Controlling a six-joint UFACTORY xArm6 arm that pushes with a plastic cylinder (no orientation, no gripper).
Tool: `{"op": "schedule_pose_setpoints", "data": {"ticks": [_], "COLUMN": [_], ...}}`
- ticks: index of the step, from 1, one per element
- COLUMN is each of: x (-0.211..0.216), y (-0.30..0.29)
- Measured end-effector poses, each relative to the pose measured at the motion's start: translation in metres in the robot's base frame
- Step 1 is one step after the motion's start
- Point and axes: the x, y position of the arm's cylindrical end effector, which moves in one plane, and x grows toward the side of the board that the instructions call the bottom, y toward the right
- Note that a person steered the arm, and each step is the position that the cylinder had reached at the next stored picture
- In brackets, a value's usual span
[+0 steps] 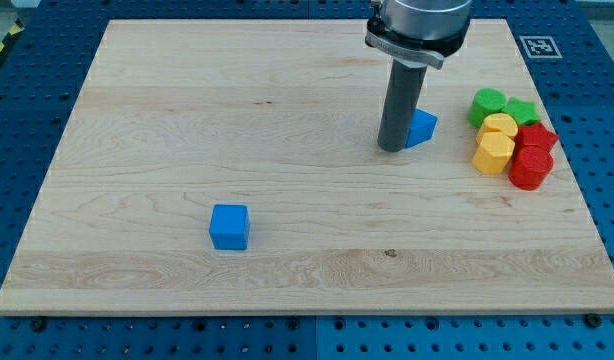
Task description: Move the blue triangle near the group of blocks
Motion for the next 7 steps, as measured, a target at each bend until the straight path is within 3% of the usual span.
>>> {"op": "schedule_pose_setpoints", "data": {"ticks": [1, 3, 5, 7], "x": [-0.022, -0.001, -0.024, -0.019], "y": [0.000, 0.003, 0.008, 0.038]}}
